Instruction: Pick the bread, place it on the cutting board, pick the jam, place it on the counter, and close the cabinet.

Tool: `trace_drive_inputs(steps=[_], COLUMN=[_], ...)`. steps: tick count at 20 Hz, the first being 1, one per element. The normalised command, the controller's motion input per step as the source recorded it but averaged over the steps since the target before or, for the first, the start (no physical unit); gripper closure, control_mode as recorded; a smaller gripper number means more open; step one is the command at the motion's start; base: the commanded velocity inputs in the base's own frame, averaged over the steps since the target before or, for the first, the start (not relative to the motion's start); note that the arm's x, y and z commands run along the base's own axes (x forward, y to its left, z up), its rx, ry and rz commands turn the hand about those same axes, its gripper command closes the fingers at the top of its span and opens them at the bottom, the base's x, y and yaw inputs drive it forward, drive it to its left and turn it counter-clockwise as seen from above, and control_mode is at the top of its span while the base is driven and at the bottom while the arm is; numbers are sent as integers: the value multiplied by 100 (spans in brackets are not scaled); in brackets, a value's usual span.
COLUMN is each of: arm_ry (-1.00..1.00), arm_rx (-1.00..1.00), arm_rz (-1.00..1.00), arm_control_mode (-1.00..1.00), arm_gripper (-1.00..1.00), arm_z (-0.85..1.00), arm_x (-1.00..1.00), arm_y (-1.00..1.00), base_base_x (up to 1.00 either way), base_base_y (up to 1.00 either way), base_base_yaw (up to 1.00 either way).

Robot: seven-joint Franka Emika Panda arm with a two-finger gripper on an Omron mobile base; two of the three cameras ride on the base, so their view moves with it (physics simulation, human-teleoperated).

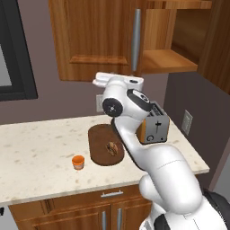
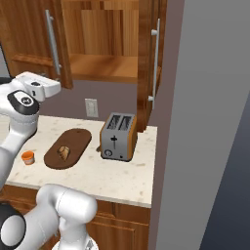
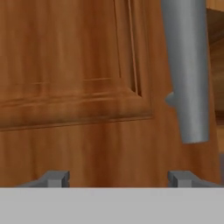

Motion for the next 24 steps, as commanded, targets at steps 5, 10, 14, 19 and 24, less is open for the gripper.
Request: trace_drive_inputs(steps=[5, 10, 14, 19, 24], arm_ry=[0, 0, 0, 0, 0], arm_rx=[-1, -1, -1, 0, 0], arm_rz=[5, 5, 5, 3, 1], arm_control_mode=[-100, -100, -100, -100, -100], arm_gripper=[-100, -100, -100, -100, -100], arm_z=[0, 0, 0, 0, 0], arm_x=[25, 21, 22, 22, 19], arm_y=[-11, -8, -5, 0, 0], base_base_x=[0, 0, 0, 0, 0], base_base_y=[0, 0, 0, 0, 0], base_base_yaw=[0, 0, 0, 0, 0])
